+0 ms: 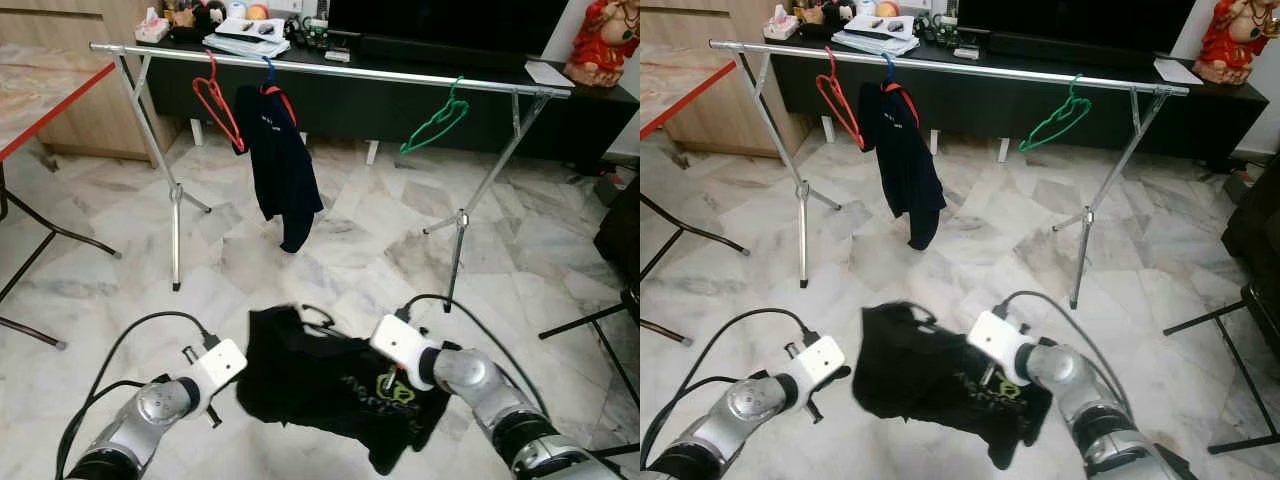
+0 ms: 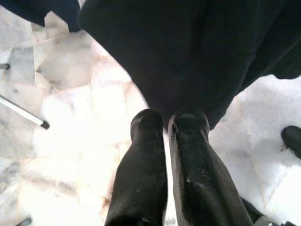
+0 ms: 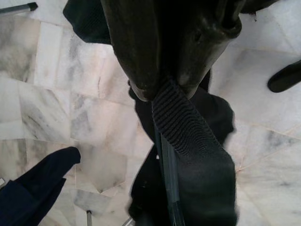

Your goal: Hang hanger

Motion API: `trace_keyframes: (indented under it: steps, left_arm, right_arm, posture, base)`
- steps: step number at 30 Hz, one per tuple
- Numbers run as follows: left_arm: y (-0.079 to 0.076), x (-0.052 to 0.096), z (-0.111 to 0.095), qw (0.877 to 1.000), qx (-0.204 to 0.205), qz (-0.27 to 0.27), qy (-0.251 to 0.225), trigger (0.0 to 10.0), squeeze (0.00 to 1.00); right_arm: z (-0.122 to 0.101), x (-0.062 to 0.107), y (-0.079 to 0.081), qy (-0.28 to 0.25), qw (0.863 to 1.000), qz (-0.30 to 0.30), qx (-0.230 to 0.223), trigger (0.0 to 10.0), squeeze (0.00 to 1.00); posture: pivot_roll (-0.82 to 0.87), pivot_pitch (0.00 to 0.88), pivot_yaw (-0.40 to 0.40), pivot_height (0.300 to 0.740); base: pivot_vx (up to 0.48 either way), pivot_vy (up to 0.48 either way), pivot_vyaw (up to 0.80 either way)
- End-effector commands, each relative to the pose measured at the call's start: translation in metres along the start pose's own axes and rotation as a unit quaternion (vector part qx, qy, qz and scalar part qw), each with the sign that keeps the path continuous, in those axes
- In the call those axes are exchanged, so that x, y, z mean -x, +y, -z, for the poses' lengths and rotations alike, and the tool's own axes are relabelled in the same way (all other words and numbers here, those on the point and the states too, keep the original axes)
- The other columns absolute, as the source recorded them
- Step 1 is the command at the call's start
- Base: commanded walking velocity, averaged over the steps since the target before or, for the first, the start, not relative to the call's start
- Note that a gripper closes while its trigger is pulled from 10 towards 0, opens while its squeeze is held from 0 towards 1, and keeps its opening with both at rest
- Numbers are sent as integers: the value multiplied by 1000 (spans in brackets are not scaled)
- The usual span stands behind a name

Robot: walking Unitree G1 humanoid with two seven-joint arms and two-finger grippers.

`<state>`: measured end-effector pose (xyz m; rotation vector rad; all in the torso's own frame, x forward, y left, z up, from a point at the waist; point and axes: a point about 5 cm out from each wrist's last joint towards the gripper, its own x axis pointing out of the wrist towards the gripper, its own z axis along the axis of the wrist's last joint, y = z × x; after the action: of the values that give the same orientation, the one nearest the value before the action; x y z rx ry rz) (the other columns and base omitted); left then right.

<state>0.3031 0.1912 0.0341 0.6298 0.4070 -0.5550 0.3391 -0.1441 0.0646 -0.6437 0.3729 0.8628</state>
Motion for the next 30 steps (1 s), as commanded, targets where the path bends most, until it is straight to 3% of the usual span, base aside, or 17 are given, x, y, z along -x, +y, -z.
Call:
trace_keyframes:
  steps: [1, 6, 16, 21, 22, 23, 27, 30]
  left_arm:
    - [-7, 0, 2, 1000, 1, 11, -5, 10000, 1000]
    - [-8, 1, 2, 1000, -11, 21, -9, 10000, 1000]
    - [5, 7, 9, 1000, -16, 7, 4, 10000, 1000]
    - [5, 8, 9, 1000, 3, 17, 2, 10000, 1000]
    - [3, 7, 6, 999, 24, 28, -6, 10000, 722]
    - [-1, 7, 1, 997, 50, 51, -20, 10000, 0]
    - [-7, 5, -8, 992, 84, 88, -38, 10000, 0]
    - [-6, 2, -11, 990, 107, 84, -37, 10000, 0]
  right_arm:
    - [-2, 0, 0, -12, 1000, 4, -7, 10000, 0]
    - [-1, 0, 0, -8, 1000, -1, -2, 10000, 0]
    - [26, 8, 13, 82, 987, -62, 126, 10000, 0]
    - [31, 8, 18, 90, 986, -66, 124, 10000, 0]
    - [33, 8, 20, 92, 986, -66, 125, 10000, 0]
    - [35, 6, 25, 94, 986, -66, 124, 10000, 0]
    - [35, 1, 31, 95, 986, -64, 125, 10000, 0]
    - [30, -4, 34, 83, 988, -52, 117, 10000, 0]
  posture:
    - [46, 133, -90, 740]
    - [47, 134, -90, 740]
    - [48, 135, -93, 740]
    - [48, 134, -94, 740]
    - [49, 136, -96, 740]
    - [50, 136, -97, 740]
    - [52, 136, -98, 740]
    - [55, 133, -100, 740]
  base:
    - [0, 0, 0]
    - [0, 0, 0]
    - [0, 0, 0]
    - [0, 0, 0]
    - [0, 0, 0]
    - [0, 0, 0]
    - [0, 0, 0]
    - [0, 0, 0]
